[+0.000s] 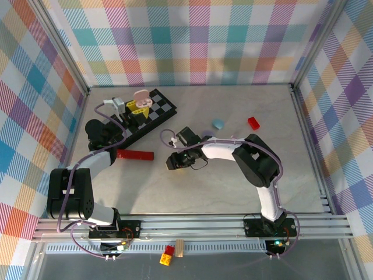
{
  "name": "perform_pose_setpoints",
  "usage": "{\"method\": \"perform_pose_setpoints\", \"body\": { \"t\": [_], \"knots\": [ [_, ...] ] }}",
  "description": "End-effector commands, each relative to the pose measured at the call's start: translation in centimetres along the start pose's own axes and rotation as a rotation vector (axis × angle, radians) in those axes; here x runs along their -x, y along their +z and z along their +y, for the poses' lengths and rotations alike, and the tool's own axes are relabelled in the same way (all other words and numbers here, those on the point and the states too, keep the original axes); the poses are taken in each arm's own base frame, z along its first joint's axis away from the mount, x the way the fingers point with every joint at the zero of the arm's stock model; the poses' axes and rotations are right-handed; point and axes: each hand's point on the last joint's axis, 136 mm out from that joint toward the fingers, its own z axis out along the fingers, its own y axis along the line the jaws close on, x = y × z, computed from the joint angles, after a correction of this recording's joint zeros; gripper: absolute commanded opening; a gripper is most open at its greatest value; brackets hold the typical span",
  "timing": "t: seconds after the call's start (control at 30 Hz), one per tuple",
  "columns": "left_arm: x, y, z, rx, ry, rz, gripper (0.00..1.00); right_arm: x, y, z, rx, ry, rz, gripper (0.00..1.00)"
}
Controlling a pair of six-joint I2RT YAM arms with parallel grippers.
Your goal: Insert the wireless bluetooth earbuds into the charging case
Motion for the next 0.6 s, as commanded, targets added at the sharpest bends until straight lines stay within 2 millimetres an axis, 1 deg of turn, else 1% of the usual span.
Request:
{"method": "perform_pose_setpoints", "body": {
  "t": [0.0, 0.17, 0.27, 0.33, 0.43, 0.57],
  "knots": [
    [1.7, 0.1, -0.8, -0.019, 0.056, -0.035, 0.37, -0.7, -1.0, 2.1, 0.045, -0.025, 0.005, 0.38],
    [1.7, 0.0, -0.7, -0.010, 0.051, -0.034, 0.37, -0.9, -2.4, 2.8, 0.030, -0.061, -0.022, 0.38],
    [1.6, -0.1, -0.5, 0.000, 0.050, -0.036, 0.37, -0.6, -2.9, 2.0, -0.032, -0.150, -0.043, 0.39],
    [1.6, -0.1, -0.3, 0.008, 0.049, -0.037, 0.37, -0.3, -3.0, 1.2, -0.088, -0.220, -0.048, 0.40],
    [1.7, -0.3, 0.0, 0.024, 0.047, -0.038, 0.37, 0.4, -2.8, 0.9, -0.159, -0.350, -0.036, 0.40],
    [1.8, -1.0, 1.3, 0.081, 0.040, -0.039, 0.37, 1.1, -2.0, 0.3, -0.307, -0.498, -0.005, 0.38]
  ]
}}
